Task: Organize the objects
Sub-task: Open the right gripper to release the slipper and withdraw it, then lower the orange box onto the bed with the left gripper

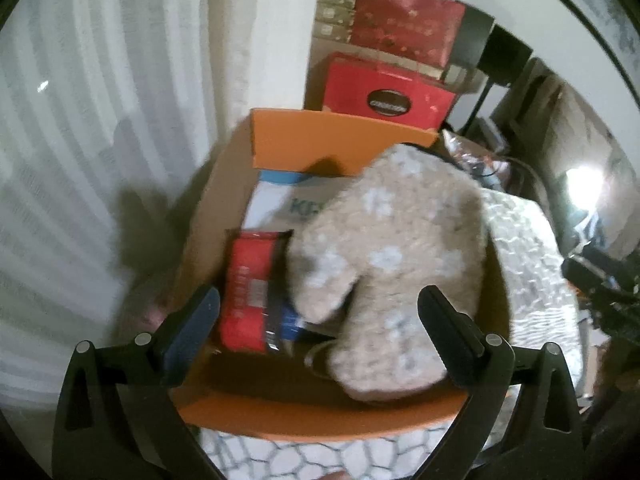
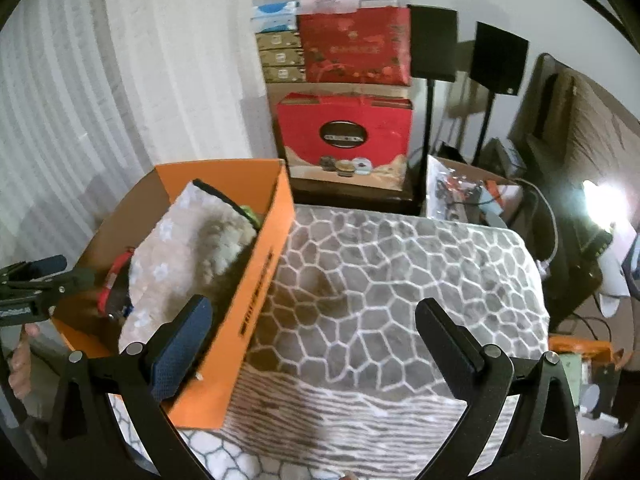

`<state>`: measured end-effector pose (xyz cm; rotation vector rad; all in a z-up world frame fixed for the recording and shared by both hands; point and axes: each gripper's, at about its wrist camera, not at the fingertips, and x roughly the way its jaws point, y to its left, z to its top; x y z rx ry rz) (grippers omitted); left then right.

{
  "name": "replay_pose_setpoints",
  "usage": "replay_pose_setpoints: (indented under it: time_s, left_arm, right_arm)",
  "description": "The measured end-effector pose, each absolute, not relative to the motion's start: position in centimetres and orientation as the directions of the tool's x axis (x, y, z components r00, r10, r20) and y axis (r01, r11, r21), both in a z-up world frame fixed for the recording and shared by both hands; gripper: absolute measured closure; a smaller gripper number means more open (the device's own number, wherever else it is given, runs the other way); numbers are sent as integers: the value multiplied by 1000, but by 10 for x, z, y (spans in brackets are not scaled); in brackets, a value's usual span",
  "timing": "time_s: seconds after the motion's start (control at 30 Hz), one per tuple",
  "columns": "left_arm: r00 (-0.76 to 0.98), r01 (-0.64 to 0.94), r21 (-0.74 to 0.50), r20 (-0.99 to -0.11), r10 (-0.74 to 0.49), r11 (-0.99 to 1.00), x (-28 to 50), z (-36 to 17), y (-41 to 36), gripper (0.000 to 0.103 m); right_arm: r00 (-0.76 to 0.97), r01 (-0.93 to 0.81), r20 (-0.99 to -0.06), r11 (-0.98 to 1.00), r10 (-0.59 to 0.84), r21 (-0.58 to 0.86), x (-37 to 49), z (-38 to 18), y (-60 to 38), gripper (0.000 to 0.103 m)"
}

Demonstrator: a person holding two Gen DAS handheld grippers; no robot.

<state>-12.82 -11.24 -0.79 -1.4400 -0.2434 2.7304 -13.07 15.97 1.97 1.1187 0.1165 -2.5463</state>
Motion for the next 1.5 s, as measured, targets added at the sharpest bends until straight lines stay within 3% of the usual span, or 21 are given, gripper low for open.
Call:
replay_pose_setpoints:
  time_s: [0.77, 1.5]
  left_arm:
    - [-669, -39, -62, -739, 72, -997, -52, 17, -33, 4]
    - [-705, 0, -24, -709, 18, -1000, 1, 19, -22, 4]
  right_arm:
    - [-693, 247, -687, -967, -219, 59, -53, 22, 214, 1]
    - [-751, 182, -637, -982, -174, 55, 4, 19, 228, 0]
